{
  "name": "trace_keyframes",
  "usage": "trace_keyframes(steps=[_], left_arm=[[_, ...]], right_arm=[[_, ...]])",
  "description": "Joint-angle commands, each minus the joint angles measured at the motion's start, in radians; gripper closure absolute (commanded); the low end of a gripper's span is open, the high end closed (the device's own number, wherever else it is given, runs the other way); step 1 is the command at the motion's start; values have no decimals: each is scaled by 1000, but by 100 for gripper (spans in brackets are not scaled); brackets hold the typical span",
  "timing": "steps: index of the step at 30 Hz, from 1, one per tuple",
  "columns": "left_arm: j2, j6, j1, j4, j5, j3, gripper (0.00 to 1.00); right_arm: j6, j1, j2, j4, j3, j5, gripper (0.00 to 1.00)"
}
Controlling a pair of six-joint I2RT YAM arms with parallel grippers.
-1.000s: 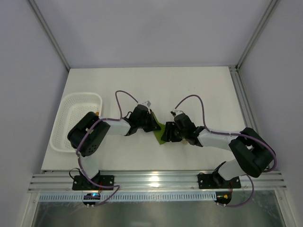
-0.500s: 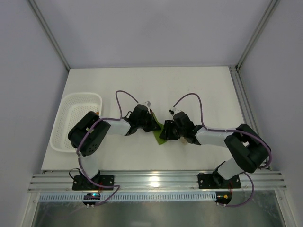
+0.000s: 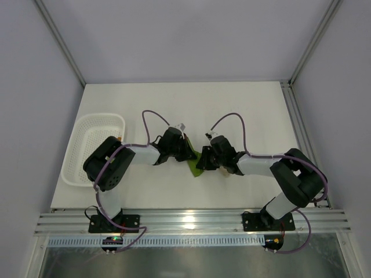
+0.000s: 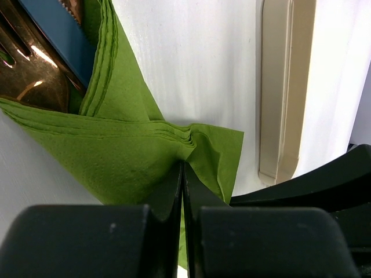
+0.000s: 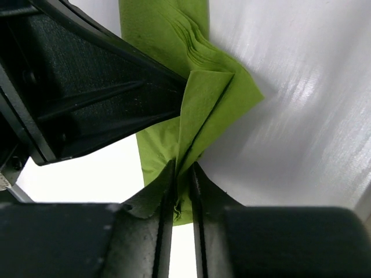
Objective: Place the utensils on the paper napkin and roll it up
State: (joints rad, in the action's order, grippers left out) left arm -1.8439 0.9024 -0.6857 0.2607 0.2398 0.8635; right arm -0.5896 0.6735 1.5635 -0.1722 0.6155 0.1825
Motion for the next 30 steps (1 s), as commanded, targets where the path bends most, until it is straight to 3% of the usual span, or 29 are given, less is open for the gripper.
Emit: trace_keyframes(steps=[1,6,11,20,27,30], left_arm=[[-8,-43,2,-83,3,12,100],[64,-48,0,-129,-32,11,100],[216,-45,2,-231,-94,-18,97],[412,52,31,-397,-145,-109,76],[494,138,40,-267,-93,-250,52],[506,168,40,-221,-79,-285,48]], right_arm=[[-6,1,35,11,-23,11,84],[-71,1,52,-62,-37,70,96],[-154,0,47,-99,-52,103,97],[-295,1,9,-202,-109,150,97],[-395,1,-48,-254,-143,170,96],[-421,1,-74,-251,-148,167,97]])
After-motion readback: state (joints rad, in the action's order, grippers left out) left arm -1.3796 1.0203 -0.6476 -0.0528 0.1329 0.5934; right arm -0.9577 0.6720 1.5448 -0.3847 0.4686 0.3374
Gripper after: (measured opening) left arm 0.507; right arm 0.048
